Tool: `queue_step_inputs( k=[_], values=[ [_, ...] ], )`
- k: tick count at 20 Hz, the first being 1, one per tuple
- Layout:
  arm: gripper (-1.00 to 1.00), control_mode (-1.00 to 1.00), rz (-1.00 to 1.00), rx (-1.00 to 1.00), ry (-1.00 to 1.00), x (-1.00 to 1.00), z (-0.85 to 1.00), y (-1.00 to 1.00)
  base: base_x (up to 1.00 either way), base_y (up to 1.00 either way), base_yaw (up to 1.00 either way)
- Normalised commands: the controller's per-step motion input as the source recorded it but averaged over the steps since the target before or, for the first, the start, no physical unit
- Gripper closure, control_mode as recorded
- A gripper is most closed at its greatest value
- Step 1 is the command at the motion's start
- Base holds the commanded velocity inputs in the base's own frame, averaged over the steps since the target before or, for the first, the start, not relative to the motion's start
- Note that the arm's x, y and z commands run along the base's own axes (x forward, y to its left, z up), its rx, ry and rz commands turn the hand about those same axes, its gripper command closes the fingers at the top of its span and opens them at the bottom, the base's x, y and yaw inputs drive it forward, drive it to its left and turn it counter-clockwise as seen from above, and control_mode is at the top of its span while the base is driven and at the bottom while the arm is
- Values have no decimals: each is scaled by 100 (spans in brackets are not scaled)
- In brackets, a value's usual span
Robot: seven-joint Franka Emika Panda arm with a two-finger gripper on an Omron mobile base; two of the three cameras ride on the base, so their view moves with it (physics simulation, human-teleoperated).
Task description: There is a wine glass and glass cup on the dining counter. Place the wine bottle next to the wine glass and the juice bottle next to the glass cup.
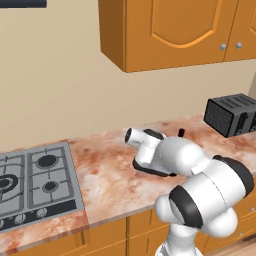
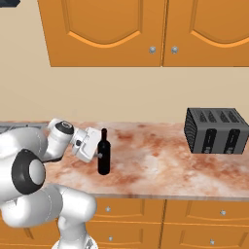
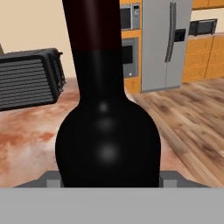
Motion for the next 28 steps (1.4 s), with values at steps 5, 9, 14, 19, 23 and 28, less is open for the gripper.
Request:
queue_step_inputs(
  k=[5,9,14,19,23,28],
  values=[
    [100,-100,0,3,0,-21,25,2,0,0,0],
    [100,-100,1,4,0,-27,43,15,0,0,0],
    [100,-100,7,0,0,-38,36,16,0,0,0],
    [100,-100,11,0,-3,-44,29,18,0,0,0],
    [100,-100,11,0,-1,-40,27,15,0,0,0],
    [100,-100,3,0,0,-34,19,15,0,0,0]
  ],
)
